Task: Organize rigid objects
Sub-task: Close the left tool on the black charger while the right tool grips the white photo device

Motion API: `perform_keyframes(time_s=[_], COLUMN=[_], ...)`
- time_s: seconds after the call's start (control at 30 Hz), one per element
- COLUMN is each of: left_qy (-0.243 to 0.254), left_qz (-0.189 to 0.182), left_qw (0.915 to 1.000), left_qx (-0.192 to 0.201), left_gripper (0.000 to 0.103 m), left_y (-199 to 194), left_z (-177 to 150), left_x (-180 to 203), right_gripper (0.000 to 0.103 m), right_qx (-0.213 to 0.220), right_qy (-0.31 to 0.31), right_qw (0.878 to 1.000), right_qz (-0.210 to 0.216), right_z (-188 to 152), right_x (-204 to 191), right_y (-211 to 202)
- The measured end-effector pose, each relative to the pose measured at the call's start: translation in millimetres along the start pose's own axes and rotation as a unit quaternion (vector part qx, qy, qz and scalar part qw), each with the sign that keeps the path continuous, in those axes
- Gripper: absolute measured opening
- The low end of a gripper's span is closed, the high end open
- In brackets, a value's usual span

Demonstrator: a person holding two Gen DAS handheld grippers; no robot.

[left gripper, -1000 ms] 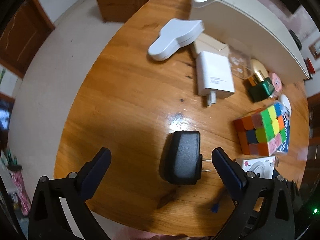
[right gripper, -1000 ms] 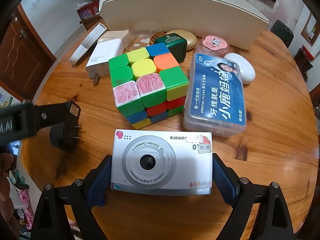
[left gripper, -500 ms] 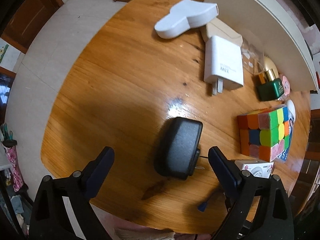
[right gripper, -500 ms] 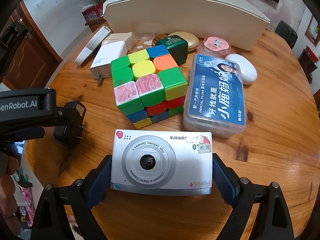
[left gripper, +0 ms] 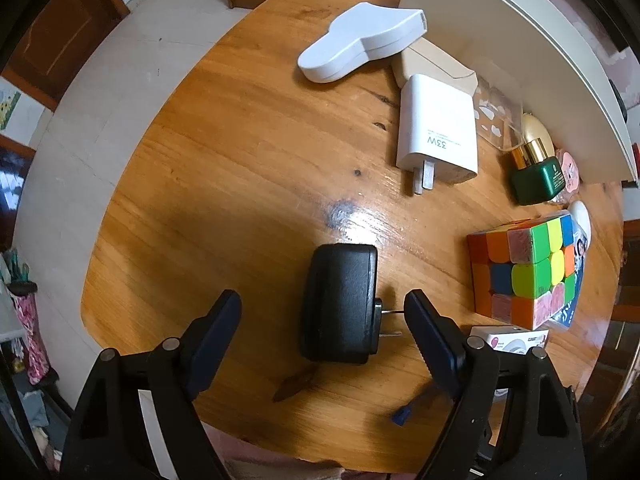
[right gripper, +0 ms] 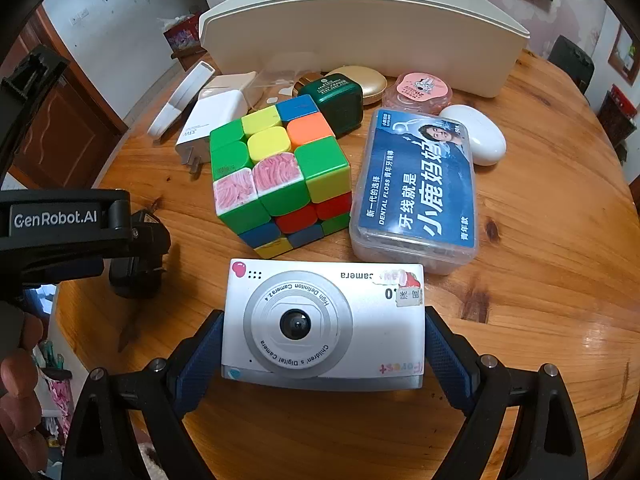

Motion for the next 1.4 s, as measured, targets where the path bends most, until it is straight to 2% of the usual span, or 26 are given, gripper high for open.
perform_keyframes(time_s=[0.27,0.37,0.4,0.47,0.7,0.9,1.0,1.17,1.27,1.4], left_qy=[-0.029,-0.019,-0.009,0.005,0.018,0.028,0.035,0.057,0.074,0.1], left_qz=[-0.002,0.001,0.006,0.0,-0.005,-0.016,-0.028,-0.054,-0.073,-0.091], left_qw=[0.9996,0.9998,0.9999,1.0,0.9998,0.9995,0.999,0.9968,0.9943,0.9894], left_qx=[-0.002,-0.006,-0.001,0.002,-0.001,0.001,0.008,0.017,0.022,0.053], left_gripper=[0.085,0.071,0.062,0.051,0.051,0.051,0.051,0.051,0.05,0.051], left_y=[-3.8,1.2,-0.2,-2.0,-2.5,-6.4,-23.5,-55.8,-85.8,-123.2], left_z=[10.4,8.7,7.0,4.6,-9.7,-4.9,-5.0,-8.1,-3.5,17.1], left_x=[-27.6,-24.5,-23.1,-12.4,-9.4,-6.8,-3.8,7.9,29.5,58.4], right_gripper=[0.093,0.093,0.093,0.093,0.093,0.093,0.093,0.093,0.093,0.093], right_qx=[0.0,0.0,0.0,0.0,0.0,0.007,0.007,0.035,0.048,0.065], right_qy=[0.0,0.0,0.0,0.0,0.001,0.017,0.032,0.03,0.03,0.035], right_qw=[1.0,1.0,1.0,1.0,1.0,1.0,0.999,0.999,0.998,0.997], right_qz=[0.0,0.0,0.0,0.0,-0.001,0.011,0.014,0.006,0.011,0.015], right_z=[-0.9,-1.1,-1.0,-1.1,-0.7,-0.8,-3.2,-1.6,0.6,14.5], right_x=[-0.5,-0.2,-0.4,-0.7,-3.1,-0.1,7.0,12.4,13.7,25.0], right_y=[-2.2,-2.2,-2.0,-2.8,-6.5,-9.8,-14.6,-43.1,-60.7,-87.9])
Point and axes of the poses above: each gripper's, at about its wrist camera, not at the fingertips, and y roughly the way its jaws point, x to its right, z to its top, the point moved 9 cm from there along y, roughly the way its jaws point, and after that the axes turned 14 degrees about -y, right-handed, at the moved point
